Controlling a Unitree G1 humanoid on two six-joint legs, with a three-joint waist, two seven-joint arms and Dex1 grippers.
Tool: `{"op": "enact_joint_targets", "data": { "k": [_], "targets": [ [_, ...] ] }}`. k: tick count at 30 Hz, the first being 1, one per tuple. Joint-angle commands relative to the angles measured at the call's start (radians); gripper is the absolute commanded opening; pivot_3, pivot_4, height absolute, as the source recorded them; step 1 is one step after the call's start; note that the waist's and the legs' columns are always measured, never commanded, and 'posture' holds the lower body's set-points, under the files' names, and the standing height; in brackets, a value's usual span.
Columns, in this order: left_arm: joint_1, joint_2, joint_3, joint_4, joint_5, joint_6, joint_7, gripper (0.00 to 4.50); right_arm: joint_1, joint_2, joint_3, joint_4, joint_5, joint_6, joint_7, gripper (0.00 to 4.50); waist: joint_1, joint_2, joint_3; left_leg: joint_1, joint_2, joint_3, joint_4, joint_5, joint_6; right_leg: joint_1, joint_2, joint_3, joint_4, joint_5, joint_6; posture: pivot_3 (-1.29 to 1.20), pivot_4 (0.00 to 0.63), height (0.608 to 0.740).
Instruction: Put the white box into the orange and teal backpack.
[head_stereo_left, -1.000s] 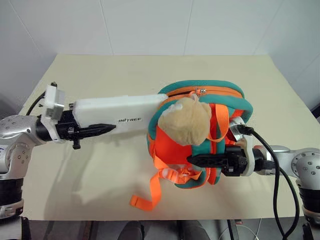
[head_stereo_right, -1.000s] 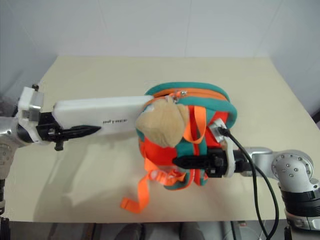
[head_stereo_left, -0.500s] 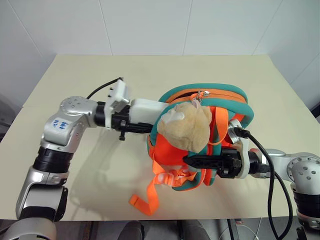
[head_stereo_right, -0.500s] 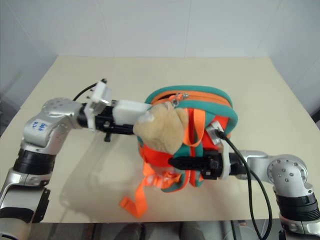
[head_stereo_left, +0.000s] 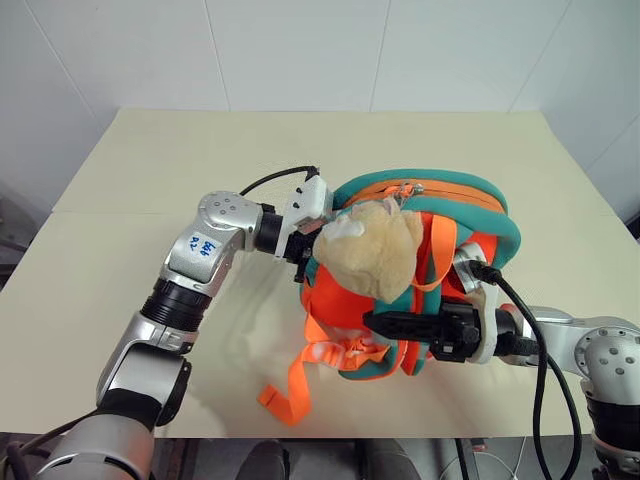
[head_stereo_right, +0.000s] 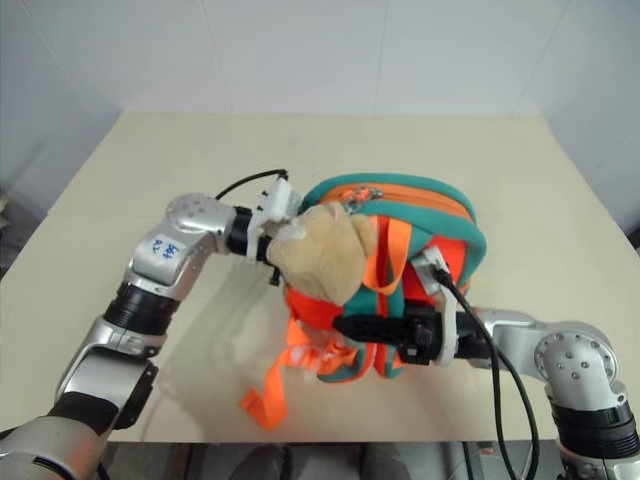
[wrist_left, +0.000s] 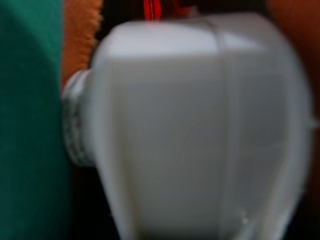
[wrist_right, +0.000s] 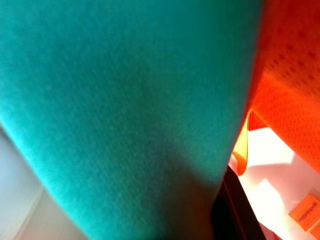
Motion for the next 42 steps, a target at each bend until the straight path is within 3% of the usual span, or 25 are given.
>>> {"op": "enact_joint_targets", "data": {
  "k": [1,5,7,14,17,23,28,42],
  "targets": [
    [0.001,0.013,0.024,-0.074,-0.035,0.024,-0.017,2.98,0.006,0.006,-0.007,-0.028,0.027,-0.016,-0.010,0.70,-0.001,0.000,0.000,0.000,0.000,0.000,0.000,0.000,0.000,0.000,0.000,0.000,0.000,0.000,0.000,0.00,0.150,0.740],
    [0.034,0.124,0.094,-0.090,-0.066,0.033,-0.082,4.11,-0.002,0.006,0.000,-0.016,0.026,-0.013,-0.007,0.70,-0.012,0.000,0.000,0.000,0.000,0.000,0.001,0.000,0.000,0.000,0.000,0.000,0.001,0.000,0.000,0.00,0.150,0.740],
    [0.052,0.192,0.131,-0.095,-0.080,0.044,-0.107,4.46,-0.007,0.004,0.003,-0.010,0.023,-0.011,-0.003,0.70,-0.019,0.000,0.000,0.001,0.001,0.000,0.000,0.000,0.000,0.000,0.001,0.001,0.003,0.000,0.000,0.00,0.150,0.740],
    [0.082,0.365,0.213,-0.090,-0.101,0.044,-0.160,4.46,-0.027,0.006,0.014,0.014,0.001,-0.008,0.016,0.70,-0.020,0.000,0.000,0.003,0.001,-0.001,0.001,0.000,0.000,0.002,0.002,0.000,0.004,-0.001,-0.001,0.00,0.150,0.740],
    [0.073,0.398,0.279,-0.136,-0.182,0.109,-0.166,4.46,-0.036,0.008,0.023,0.025,-0.012,-0.005,0.027,0.70,-0.012,0.000,0.000,0.003,0.001,-0.002,0.001,0.000,0.000,0.003,0.002,0.000,0.003,-0.001,-0.001,0.00,0.150,0.740],
    [0.057,0.363,0.361,-0.253,-0.357,0.249,-0.114,4.46,-0.057,0.010,0.034,0.047,-0.032,0.003,0.049,0.70,-0.008,0.000,0.000,0.002,0.001,-0.003,0.001,0.000,0.001,0.003,0.002,0.000,0.002,-0.001,-0.001,0.00,0.150,0.740],
    [0.060,0.332,0.357,-0.358,-0.446,0.321,-0.060,4.46,-0.063,0.012,0.040,0.053,-0.043,0.007,0.059,0.70,-0.008,0.000,0.000,0.002,0.001,-0.003,0.001,0.000,0.001,0.003,0.002,0.000,0.003,-0.001,-0.001,0.00,0.150,0.740],
    [0.033,0.188,0.205,-0.393,-0.391,0.249,-0.010,4.46,-0.066,0.033,0.046,0.048,-0.048,0.007,0.052,0.70,-0.009,0.000,0.000,0.003,0.001,-0.003,0.002,0.000,0.000,0.004,0.002,0.000,0.003,-0.001,-0.001,0.00,0.150,0.740]
  ]
}}
